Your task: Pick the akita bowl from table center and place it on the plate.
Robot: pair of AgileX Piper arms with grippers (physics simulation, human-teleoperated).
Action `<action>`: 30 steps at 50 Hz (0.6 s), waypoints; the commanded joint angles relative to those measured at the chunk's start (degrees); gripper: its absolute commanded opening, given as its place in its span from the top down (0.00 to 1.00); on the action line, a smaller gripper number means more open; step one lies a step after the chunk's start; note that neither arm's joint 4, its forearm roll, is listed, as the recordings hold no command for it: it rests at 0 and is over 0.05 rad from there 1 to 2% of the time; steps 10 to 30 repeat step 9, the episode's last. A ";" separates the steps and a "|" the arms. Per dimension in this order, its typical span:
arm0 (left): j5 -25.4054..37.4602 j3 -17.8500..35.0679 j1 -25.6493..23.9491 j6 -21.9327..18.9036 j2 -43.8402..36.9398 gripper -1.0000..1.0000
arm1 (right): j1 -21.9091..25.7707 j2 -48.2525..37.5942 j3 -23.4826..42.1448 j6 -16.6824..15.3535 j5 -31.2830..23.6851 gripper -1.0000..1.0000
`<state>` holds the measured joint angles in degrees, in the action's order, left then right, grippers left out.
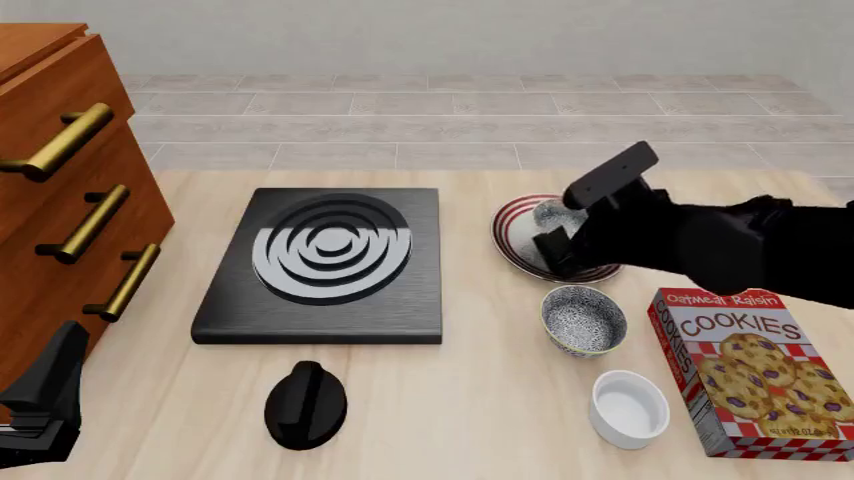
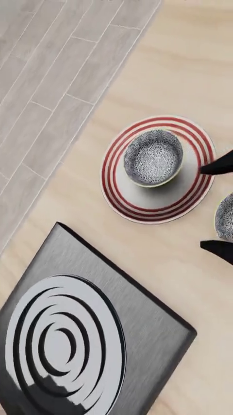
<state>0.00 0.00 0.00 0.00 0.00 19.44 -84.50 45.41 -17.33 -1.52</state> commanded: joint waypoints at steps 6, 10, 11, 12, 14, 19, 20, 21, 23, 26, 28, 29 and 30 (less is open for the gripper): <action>0.00 0.00 0.00 0.00 0.00 0.00 | 0.71 12.81 -11.00 3.00 7.83 0.00; 0.00 0.00 0.00 0.00 0.00 0.00 | 0.68 15.80 -13.44 5.47 9.15 0.00; 0.00 0.00 0.00 0.00 0.00 0.00 | 0.68 15.80 -13.44 5.47 9.15 0.00; 0.00 0.00 0.00 0.00 0.00 0.00 | 0.68 15.80 -13.44 5.47 9.15 0.00; 0.00 0.00 0.00 0.00 0.00 0.00 | 0.68 15.80 -13.44 5.47 9.15 0.00; 0.00 0.00 0.00 0.00 0.00 0.00 | 0.68 15.80 -13.44 5.47 9.15 0.00; 0.00 0.00 0.00 0.00 0.00 0.00 | 0.68 15.80 -13.44 5.47 9.15 0.00; 0.00 0.00 0.00 0.00 0.00 0.00 | 0.68 15.80 -13.44 5.47 9.15 0.00; 0.00 0.00 0.00 0.00 0.00 0.00 | 0.68 15.80 -13.44 5.47 9.15 0.00; 0.00 0.00 0.00 0.00 0.00 0.00 | 0.68 15.80 -13.44 5.47 9.15 0.00; 0.00 0.00 0.00 0.00 0.00 0.00 | 0.68 15.80 -13.44 5.47 9.15 0.00; 0.00 0.00 0.00 0.00 0.00 0.00 | 0.68 15.80 -13.44 5.47 9.15 0.00; 0.00 0.00 0.00 0.00 0.00 0.00 | 0.68 15.80 -13.44 5.47 9.15 0.00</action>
